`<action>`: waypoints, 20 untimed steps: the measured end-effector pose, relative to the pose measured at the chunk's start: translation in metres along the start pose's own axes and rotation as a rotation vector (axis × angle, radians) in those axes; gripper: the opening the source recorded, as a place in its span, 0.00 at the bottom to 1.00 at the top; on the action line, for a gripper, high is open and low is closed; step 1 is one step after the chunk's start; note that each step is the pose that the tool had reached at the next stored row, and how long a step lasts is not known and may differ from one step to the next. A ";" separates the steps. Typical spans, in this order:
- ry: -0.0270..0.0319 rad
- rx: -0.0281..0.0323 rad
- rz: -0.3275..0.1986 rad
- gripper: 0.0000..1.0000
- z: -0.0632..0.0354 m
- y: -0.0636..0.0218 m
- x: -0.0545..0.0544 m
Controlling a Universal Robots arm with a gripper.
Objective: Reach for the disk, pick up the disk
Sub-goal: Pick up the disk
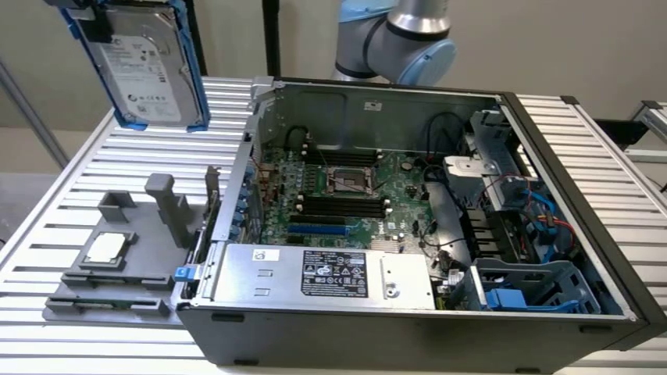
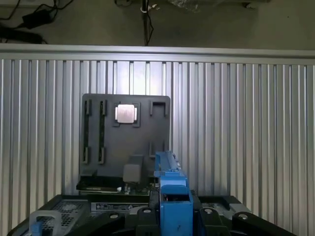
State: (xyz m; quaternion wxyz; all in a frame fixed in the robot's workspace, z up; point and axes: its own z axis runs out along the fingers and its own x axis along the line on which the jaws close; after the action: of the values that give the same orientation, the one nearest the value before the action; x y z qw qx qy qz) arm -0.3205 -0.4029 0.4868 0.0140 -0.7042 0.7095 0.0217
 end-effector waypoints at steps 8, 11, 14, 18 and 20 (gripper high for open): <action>0.0000 -0.0107 0.001 0.33 -0.0235 -0.0364 0.005; 0.0002 -0.0168 0.001 0.33 -0.0261 -0.0499 0.008; 0.0002 -0.0219 0.001 0.33 -0.0271 -0.0630 0.011; 0.0002 -0.0277 0.002 0.33 -0.0280 -0.0802 0.017; 0.0003 -0.0302 0.002 0.33 -0.0285 -0.0889 0.019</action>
State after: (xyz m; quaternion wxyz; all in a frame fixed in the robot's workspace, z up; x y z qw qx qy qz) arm -0.2315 -0.4243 0.5133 0.0032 -0.7038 0.7097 0.0323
